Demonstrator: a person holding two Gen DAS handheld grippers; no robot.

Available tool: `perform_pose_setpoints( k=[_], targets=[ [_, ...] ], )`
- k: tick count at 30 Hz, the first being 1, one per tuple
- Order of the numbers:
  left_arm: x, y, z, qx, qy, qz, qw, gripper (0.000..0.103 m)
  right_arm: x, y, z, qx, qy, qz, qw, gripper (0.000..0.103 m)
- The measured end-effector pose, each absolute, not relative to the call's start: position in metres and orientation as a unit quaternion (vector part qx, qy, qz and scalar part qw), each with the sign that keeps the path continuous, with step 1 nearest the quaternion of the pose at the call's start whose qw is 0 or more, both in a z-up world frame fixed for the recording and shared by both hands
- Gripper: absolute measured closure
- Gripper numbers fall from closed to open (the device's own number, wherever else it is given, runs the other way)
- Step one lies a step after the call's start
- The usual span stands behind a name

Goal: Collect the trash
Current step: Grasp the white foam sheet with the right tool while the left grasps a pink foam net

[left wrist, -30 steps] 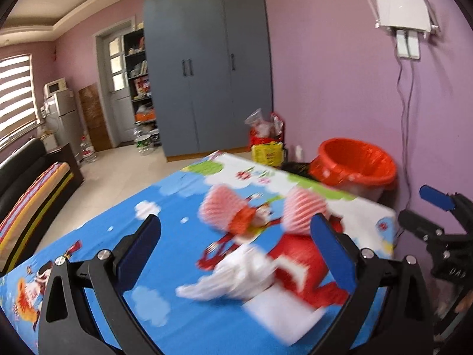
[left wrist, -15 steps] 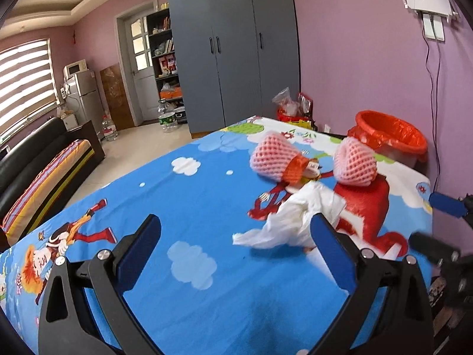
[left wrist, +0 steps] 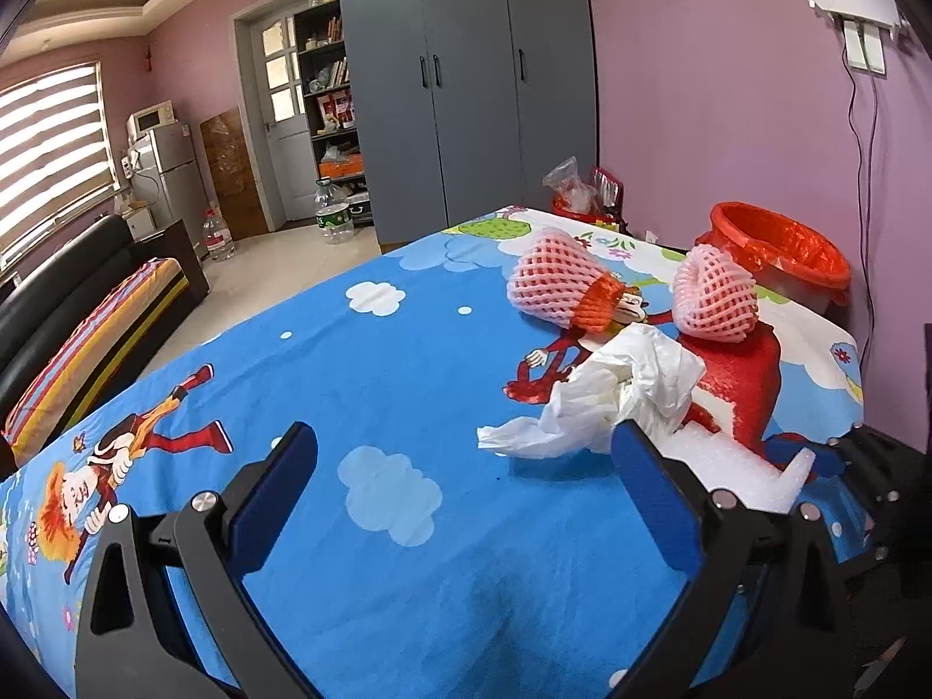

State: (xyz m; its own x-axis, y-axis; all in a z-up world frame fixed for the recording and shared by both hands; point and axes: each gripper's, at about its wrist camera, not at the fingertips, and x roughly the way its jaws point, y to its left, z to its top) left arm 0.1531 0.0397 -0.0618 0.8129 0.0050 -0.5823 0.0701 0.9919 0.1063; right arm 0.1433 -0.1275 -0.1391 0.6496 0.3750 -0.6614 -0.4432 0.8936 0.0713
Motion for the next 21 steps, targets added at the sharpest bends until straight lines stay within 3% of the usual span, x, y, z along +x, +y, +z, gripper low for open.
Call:
perform_pose_setpoints(
  k=[1,3,21],
  targets=[
    [0.154,0.038,-0.062,0.061,0.307,-0.019,0.950,0.005,0.144,-0.127,-0.141,-0.050,0.356,0.230,0.904,0.029],
    [0.157,0.033,-0.063,0.059,0.311,-0.025,0.948,0.005,0.145,-0.129,-0.142,-0.050,0.360,0.238,0.901,0.054],
    [0.205,-0.085,-0.054,0.075,0.298,-0.124,0.943,0.005,0.150,-0.260,-0.099,0.025,0.283,0.119,0.951,0.054]
  ],
)
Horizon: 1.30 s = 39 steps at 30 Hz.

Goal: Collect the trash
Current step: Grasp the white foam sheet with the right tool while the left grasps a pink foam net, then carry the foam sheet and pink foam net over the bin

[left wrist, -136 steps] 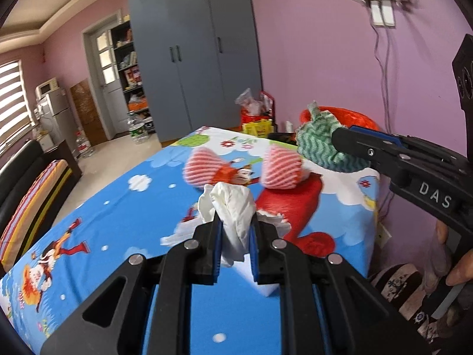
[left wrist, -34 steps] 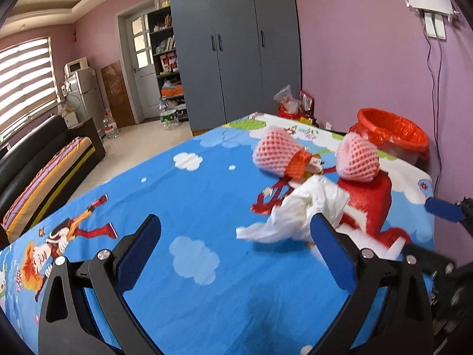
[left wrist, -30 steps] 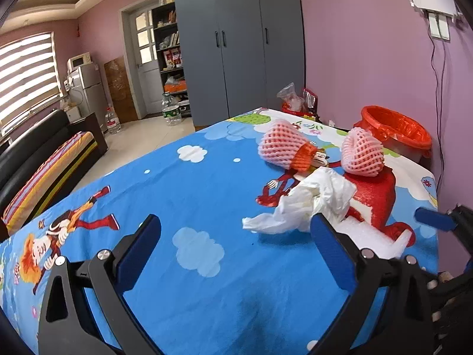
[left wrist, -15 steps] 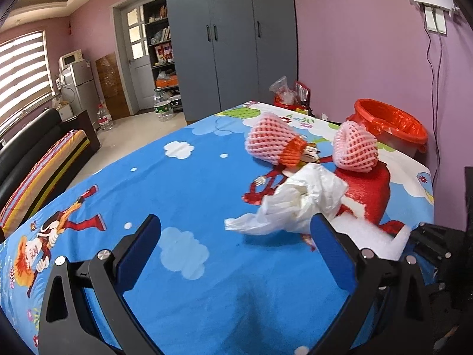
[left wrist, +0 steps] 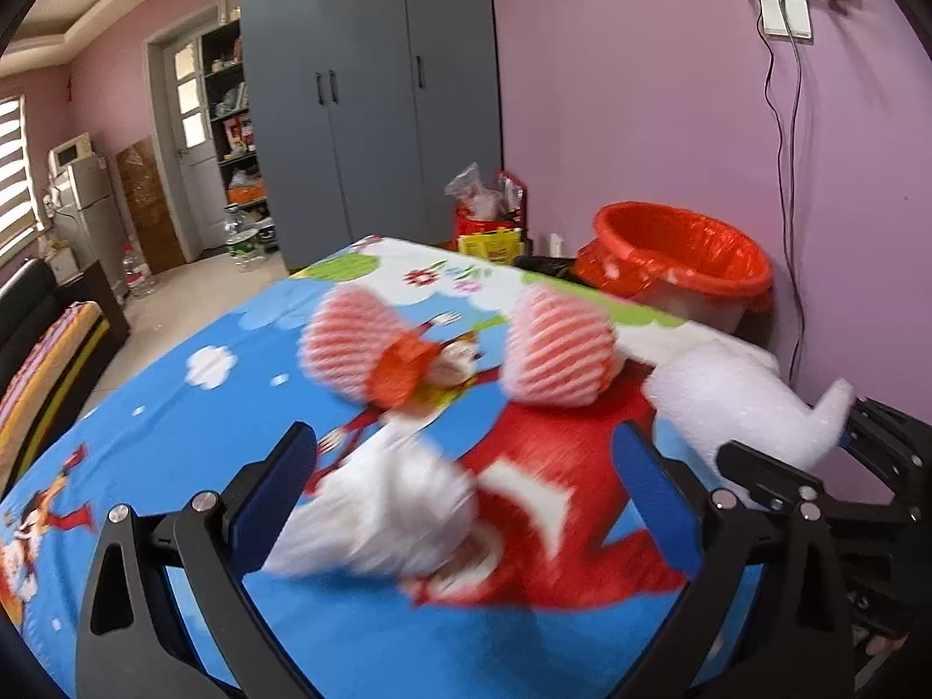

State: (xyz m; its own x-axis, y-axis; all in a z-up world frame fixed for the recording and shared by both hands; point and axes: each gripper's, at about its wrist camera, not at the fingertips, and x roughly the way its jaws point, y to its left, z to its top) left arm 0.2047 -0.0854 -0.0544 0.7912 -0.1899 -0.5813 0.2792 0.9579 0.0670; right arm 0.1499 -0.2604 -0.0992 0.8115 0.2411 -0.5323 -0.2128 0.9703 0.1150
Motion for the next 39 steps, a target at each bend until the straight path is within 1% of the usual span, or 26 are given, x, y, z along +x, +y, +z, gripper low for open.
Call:
perform_pose_setpoints(
  k=[5,9,11,14,15,16,18,21,28,39],
  targets=[
    [0.240,-0.123,-0.058,0.068,0.303,-0.143,0.940,0.005,0.153,-0.295,-0.094,0.032,0.274,0.095,0.957,0.054],
    [0.264,-0.149,-0.068,0.086,0.314,-0.145,0.934,0.005,0.159,-0.312,-0.094,0.044,0.269,0.083,0.958,0.054],
    [0.276,-0.158,-0.075,0.092,0.321,-0.142,0.932,0.007,0.161,-0.318,-0.094,0.051,0.269,0.080,0.958,0.054],
    [0.296,-0.169,-0.090,0.105,0.347,-0.135,0.922,0.013,0.167,-0.325,-0.097,0.059,0.270,0.078,0.958,0.054],
    [0.301,-0.171,-0.095,0.105,0.356,-0.137,0.918,0.019,0.169,-0.326,-0.097,0.060,0.270,0.078,0.958,0.054],
    [0.304,-0.172,-0.100,0.103,0.366,-0.143,0.914,0.031,0.169,-0.328,-0.097,0.060,0.270,0.078,0.958,0.054],
    [0.308,-0.174,-0.106,0.097,0.381,-0.156,0.906,0.048,0.171,-0.331,-0.099,0.064,0.271,0.078,0.957,0.054],
    [0.302,-0.177,-0.104,0.106,0.365,-0.159,0.911,0.061,0.175,-0.337,-0.101,0.069,0.273,0.077,0.956,0.054],
    [0.292,-0.183,-0.094,0.112,0.346,-0.171,0.916,0.070,0.179,-0.340,-0.103,0.071,0.273,0.078,0.956,0.054],
    [0.264,-0.208,-0.071,0.116,0.315,-0.203,0.920,0.070,0.197,-0.360,-0.095,0.065,0.259,0.055,0.962,0.054]
  ],
)
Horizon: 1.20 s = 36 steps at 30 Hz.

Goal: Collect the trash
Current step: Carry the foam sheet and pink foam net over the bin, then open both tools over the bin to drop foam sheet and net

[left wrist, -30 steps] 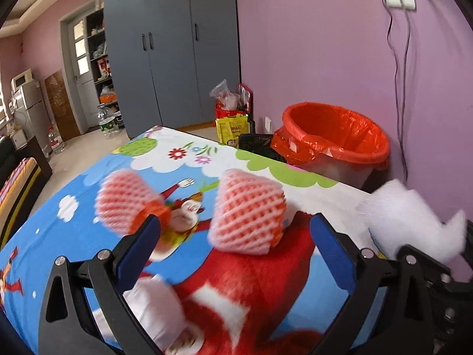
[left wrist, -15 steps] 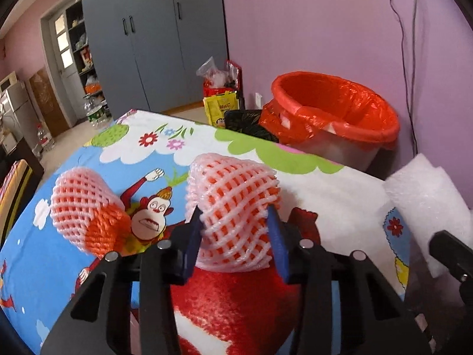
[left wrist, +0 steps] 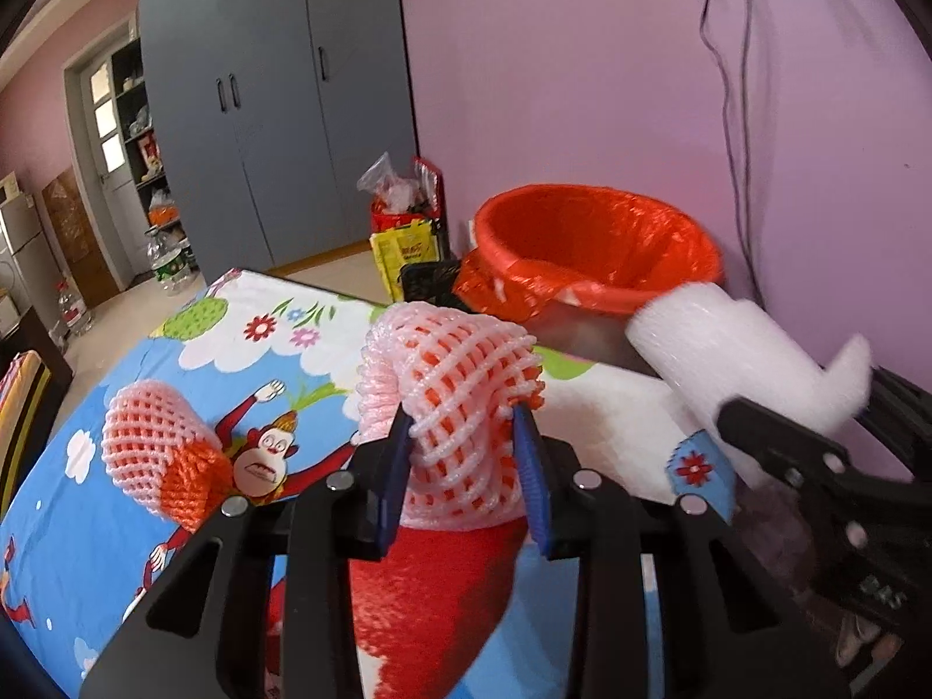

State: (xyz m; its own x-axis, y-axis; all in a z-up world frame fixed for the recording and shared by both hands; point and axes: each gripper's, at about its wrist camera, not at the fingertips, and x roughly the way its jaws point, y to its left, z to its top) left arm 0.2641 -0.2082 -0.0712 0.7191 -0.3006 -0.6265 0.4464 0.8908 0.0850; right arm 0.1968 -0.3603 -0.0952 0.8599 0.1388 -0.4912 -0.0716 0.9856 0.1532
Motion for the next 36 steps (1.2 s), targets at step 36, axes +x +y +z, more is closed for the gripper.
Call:
perform_pose_setpoints(
  k=[36],
  targets=[
    [0.405,-0.340,-0.044,0.082,0.290,-0.302,0.904,0.059,0.340,-0.487,-0.106,0.075,0.239,-0.062,0.966,0.052]
  ],
)
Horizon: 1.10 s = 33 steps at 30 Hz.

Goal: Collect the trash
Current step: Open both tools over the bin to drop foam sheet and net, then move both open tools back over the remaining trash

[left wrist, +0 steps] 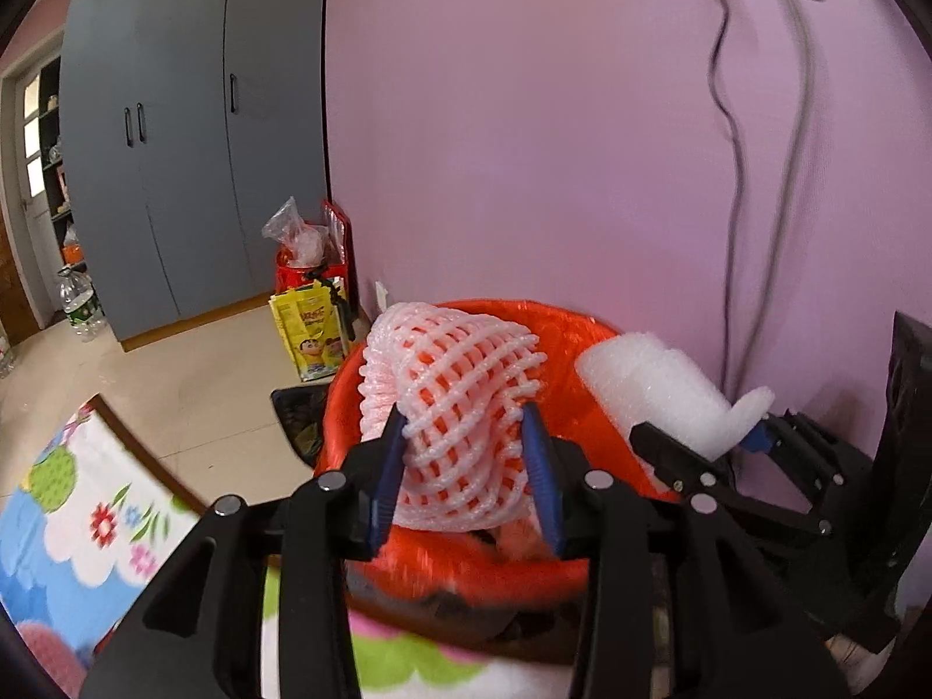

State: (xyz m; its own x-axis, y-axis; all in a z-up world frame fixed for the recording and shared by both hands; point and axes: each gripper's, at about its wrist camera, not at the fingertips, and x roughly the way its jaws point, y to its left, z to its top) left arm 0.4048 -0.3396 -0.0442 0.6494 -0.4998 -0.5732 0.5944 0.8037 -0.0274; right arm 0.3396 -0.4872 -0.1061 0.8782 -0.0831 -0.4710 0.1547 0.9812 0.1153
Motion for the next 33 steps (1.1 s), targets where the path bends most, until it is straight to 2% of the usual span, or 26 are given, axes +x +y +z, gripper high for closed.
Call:
perform_pose_setpoints(
  k=[1,2,3,4,6,11,15,24,33],
  targets=[
    [0.412,-0.343,-0.046,0.083,0.288,-0.300,0.906,0.051,0.344,-0.489,-0.108,0.075,0.240,-0.064,0.966,0.050],
    [0.420,-0.346,-0.049,0.084,0.287,-0.292,0.909,0.046,0.351,-0.493,-0.112,0.075,0.244,-0.069,0.964,0.039],
    [0.426,-0.346,-0.050,0.082,0.287,-0.284,0.911,0.034,0.354,-0.495,-0.114,0.076,0.244,-0.076,0.964,0.032],
    [0.430,-0.345,-0.052,0.076,0.289,-0.276,0.914,0.030,0.355,-0.497,-0.115,0.078,0.244,-0.079,0.963,0.031],
    [0.433,-0.338,-0.052,0.070,0.290,-0.267,0.916,0.029,0.351,-0.498,-0.117,0.080,0.240,-0.072,0.965,0.031],
    [0.421,-0.312,-0.048,0.066,0.290,-0.244,0.923,0.018,0.325,-0.492,-0.114,0.079,0.234,-0.065,0.967,0.031],
    [0.392,-0.286,-0.035,0.068,0.284,-0.211,0.933,0.005,0.296,-0.486,-0.106,0.091,0.232,-0.064,0.966,0.031],
    [0.307,-0.225,-0.003,0.083,0.276,-0.185,0.940,0.005,0.228,-0.443,-0.068,0.100,0.222,-0.055,0.968,0.029],
    [0.223,-0.144,-0.009,0.088,0.281,-0.148,0.944,0.005,0.177,-0.381,-0.057,0.086,0.232,-0.012,0.969,0.025]
  ],
)
